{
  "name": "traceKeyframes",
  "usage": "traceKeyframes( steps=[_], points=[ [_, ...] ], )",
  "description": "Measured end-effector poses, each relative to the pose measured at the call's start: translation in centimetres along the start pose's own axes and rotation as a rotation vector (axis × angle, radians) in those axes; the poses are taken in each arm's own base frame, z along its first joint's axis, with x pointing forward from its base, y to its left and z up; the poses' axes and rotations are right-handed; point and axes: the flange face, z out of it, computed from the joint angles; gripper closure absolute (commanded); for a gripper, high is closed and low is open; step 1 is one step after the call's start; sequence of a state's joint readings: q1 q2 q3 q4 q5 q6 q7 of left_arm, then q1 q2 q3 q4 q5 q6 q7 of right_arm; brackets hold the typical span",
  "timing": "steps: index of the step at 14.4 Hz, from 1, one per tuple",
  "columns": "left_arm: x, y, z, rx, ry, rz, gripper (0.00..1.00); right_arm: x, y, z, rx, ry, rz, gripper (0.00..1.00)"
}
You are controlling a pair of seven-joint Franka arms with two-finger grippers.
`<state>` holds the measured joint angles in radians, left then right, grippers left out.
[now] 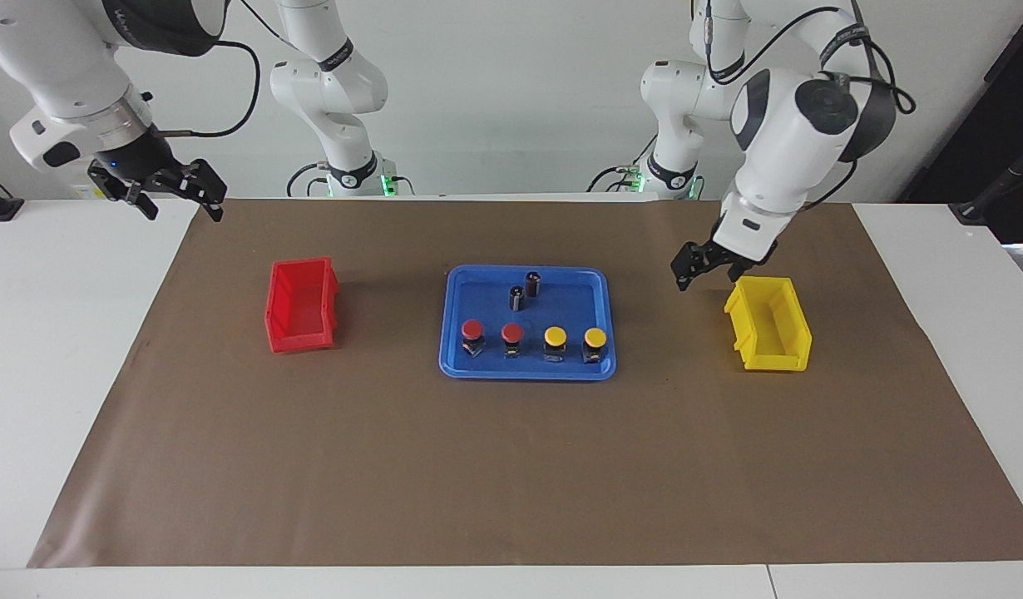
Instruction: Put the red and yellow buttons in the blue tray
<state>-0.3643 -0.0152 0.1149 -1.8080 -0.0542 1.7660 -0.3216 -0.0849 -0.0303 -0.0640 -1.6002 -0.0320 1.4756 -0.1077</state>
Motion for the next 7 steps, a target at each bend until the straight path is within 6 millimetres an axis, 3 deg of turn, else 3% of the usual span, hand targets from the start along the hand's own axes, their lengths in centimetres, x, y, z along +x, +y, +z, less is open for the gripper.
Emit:
traceKeyframes(
  steps=[3, 7],
  points=[
    [-1.5, -4.4, -3.6, 0.0, -0.002, 0.046, 0.0, 0.0, -0.1, 0.0, 0.0, 0.0, -0.001, 0.0],
    [-1.4, -9.6, -5.8, -0.001, 0.014, 0.084, 0.0, 0.0, -0.1, 0.0, 0.0, 0.0, -0.003, 0.0]
  ],
)
